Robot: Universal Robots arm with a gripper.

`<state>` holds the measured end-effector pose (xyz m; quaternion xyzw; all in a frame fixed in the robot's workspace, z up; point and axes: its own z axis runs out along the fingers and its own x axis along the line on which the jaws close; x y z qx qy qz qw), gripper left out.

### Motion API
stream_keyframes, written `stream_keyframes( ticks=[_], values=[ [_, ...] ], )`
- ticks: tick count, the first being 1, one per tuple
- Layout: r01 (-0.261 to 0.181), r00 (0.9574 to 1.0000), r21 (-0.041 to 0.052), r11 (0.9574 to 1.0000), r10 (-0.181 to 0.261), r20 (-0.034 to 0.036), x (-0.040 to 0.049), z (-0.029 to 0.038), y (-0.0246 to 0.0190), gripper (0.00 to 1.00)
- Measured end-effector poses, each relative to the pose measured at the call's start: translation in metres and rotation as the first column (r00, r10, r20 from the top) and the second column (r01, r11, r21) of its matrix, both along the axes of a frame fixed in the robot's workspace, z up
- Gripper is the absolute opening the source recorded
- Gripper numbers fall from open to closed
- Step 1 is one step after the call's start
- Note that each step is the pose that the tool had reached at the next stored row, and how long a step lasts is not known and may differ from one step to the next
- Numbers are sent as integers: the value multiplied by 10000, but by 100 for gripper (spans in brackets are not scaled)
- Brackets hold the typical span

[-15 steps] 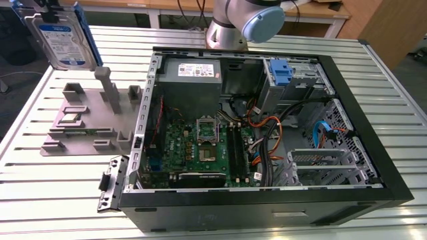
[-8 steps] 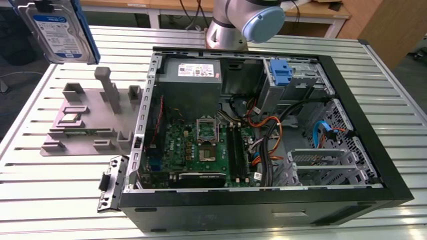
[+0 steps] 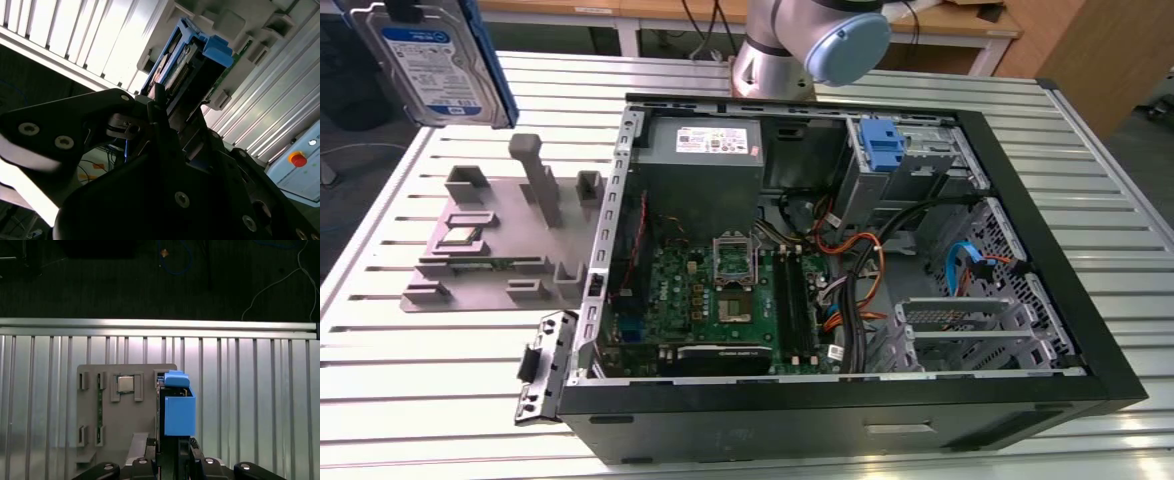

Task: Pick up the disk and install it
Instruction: 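Pick up the disk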

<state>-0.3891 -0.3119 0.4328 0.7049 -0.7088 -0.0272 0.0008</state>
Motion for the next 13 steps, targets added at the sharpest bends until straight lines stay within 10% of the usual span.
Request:
stream_keyframes(
  ticks=[13],
  values=[
    [4,10000,23,10000,-4,-3,4,220,-22,35]
  ],
)
